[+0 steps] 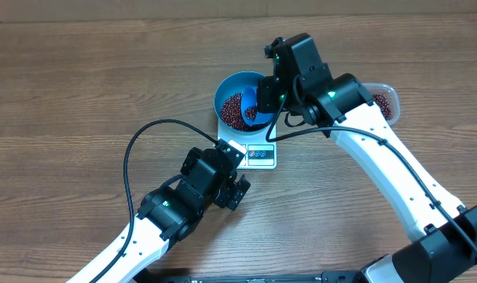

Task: Scoop item into bowl and weigh 150g on scale
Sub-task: 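Carry the blue scoop from the bowl to the clear bean container, right gripper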

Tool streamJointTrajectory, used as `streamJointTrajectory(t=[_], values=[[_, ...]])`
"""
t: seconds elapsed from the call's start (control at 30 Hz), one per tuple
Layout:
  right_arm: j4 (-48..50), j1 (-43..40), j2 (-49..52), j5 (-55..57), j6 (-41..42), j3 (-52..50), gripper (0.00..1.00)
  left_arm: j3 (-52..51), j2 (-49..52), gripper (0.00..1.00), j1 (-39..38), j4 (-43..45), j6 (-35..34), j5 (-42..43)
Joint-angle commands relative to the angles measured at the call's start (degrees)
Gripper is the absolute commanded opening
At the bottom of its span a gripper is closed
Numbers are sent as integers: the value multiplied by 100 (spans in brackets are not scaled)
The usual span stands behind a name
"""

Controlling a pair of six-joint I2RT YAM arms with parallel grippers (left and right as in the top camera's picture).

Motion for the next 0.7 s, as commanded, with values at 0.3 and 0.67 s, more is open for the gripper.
streamJointTrajectory(t=[0.3, 0.67], values=[[433, -706, -186, -852, 1287, 179, 4, -68, -39, 100, 31, 17, 111, -79], [463, -1873, -186, -1727, 1349, 179, 4, -68, -39, 100, 31, 17, 114, -79]])
